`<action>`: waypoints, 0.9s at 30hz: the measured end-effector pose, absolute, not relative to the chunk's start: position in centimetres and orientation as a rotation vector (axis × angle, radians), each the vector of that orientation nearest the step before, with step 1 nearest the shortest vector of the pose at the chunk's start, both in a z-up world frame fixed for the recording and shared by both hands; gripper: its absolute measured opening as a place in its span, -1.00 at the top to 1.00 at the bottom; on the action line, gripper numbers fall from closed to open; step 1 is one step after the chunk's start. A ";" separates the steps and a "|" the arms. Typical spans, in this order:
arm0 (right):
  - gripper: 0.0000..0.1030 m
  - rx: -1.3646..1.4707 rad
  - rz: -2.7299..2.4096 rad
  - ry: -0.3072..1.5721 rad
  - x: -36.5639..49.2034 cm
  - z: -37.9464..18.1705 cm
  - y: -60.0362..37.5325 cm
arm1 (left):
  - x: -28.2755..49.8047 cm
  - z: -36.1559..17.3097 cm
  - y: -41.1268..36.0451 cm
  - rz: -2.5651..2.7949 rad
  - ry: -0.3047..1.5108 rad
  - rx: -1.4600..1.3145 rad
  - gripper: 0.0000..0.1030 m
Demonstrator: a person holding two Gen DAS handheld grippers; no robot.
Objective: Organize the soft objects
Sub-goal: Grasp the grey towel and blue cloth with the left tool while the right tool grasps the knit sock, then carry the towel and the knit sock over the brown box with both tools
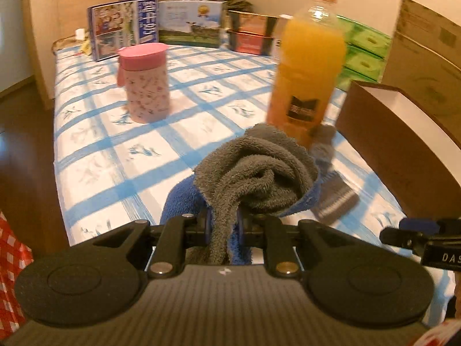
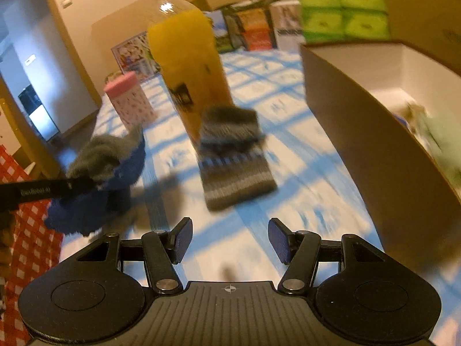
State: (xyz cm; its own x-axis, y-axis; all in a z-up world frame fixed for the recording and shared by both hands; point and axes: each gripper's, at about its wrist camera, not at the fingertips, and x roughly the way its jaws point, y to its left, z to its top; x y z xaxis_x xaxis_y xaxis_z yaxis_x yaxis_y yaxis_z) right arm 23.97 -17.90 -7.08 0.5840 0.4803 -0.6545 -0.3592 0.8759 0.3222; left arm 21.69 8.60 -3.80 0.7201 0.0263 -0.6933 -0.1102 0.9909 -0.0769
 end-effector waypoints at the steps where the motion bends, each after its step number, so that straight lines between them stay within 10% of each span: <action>1: -0.15 0.149 0.499 0.796 24.7 -7.0 -17.2 | 22.0 -3.8 8.9 0.082 0.761 -0.121 0.71; 19: -0.12 0.054 0.452 0.747 33.9 -8.7 -9.4 | 26.3 -4.2 9.1 0.072 0.751 -0.150 0.70; 22: 0.55 0.036 0.454 0.760 34.4 -8.9 -9.3 | 26.3 -4.2 9.1 0.066 0.749 -0.149 0.70; 27: 0.76 0.039 0.459 0.750 33.3 -8.5 -10.6 | 25.7 -3.8 8.8 0.056 0.743 -0.144 0.70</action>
State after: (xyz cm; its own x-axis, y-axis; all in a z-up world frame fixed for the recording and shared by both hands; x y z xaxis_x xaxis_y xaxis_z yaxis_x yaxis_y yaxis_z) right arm 33.29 -10.56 -8.50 0.6379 0.4154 -0.6485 -0.3878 0.9008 0.1955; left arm 25.75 8.85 -3.82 0.7355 0.0001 -0.6775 -0.1021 0.9886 -0.1106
